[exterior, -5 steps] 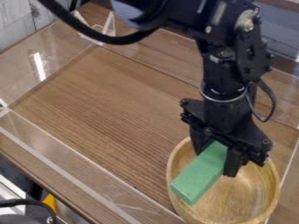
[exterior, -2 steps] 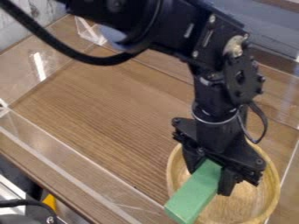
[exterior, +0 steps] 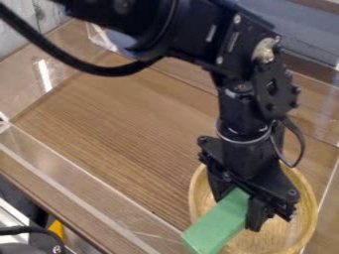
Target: Remove the green block from inside the brown bowl and put it on the table
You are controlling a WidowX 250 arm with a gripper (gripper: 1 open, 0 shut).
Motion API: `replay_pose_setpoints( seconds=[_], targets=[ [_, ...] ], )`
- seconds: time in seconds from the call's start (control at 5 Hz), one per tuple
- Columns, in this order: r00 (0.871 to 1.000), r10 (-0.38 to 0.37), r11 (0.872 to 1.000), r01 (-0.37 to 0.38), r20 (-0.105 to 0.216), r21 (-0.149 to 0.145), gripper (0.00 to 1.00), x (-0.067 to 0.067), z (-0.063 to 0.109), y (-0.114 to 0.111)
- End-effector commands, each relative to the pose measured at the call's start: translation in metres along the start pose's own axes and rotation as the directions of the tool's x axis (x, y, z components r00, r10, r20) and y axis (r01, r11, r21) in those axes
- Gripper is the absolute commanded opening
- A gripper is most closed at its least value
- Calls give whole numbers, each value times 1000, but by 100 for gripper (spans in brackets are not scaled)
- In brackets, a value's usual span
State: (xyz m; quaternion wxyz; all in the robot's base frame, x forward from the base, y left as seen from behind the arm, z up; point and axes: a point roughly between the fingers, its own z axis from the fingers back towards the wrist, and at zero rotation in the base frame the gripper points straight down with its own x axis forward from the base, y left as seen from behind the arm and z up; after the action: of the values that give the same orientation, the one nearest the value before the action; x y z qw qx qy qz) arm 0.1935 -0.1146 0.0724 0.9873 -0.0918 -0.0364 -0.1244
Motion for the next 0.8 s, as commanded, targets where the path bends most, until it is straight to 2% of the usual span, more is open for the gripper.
replay_pose_setpoints(
  seconds=[0.0, 0.4, 0.6],
  targets=[
    [999, -15, 1000, 16, 32, -18, 0, 10, 9, 2],
    [999, 43, 999, -42, 31, -31, 0, 22, 5, 28],
    [994, 100, 995, -98, 36, -34, 0, 25, 9, 29]
  ],
)
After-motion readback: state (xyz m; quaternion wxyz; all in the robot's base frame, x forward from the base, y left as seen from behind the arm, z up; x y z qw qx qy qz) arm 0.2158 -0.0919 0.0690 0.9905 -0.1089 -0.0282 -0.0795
